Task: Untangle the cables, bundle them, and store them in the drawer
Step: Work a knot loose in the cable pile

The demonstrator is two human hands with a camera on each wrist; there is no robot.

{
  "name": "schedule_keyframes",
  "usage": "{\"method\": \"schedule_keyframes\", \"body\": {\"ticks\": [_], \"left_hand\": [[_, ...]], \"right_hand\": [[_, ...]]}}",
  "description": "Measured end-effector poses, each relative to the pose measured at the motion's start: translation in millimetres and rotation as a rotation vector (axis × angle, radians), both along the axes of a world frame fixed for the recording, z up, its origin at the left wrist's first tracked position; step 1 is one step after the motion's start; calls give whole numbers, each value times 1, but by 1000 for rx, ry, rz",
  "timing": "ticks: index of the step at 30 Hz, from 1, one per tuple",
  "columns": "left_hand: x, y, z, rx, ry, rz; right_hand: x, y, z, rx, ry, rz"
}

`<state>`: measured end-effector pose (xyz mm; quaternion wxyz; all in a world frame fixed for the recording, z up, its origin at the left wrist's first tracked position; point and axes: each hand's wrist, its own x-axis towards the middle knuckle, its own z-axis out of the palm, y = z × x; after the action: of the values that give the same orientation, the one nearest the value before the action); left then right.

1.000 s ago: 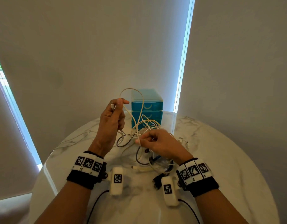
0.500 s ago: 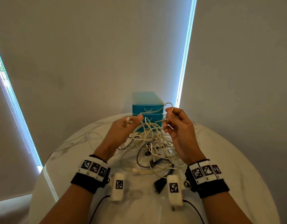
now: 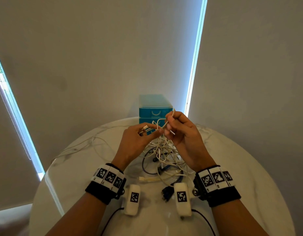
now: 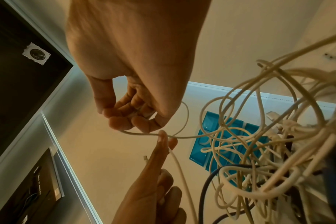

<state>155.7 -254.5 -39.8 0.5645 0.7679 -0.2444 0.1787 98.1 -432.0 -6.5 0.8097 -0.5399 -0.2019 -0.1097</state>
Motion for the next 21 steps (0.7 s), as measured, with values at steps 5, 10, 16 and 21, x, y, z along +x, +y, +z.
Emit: {"method": "schedule_keyframes", "body": {"ticks": [5, 10, 16, 21], "left_hand": [[-4, -6, 0, -7, -56, 10], [3, 0, 4, -101, -59, 179], [16, 21, 8, -363, 32, 268], [13, 19, 9, -377, 57, 249]], "right_hand": [[1, 1, -2, 29, -21, 20], [17, -11, -16, -153, 100, -182], [35, -33, -46, -311, 358, -423], [29, -19, -32, -679, 132, -507]]}}
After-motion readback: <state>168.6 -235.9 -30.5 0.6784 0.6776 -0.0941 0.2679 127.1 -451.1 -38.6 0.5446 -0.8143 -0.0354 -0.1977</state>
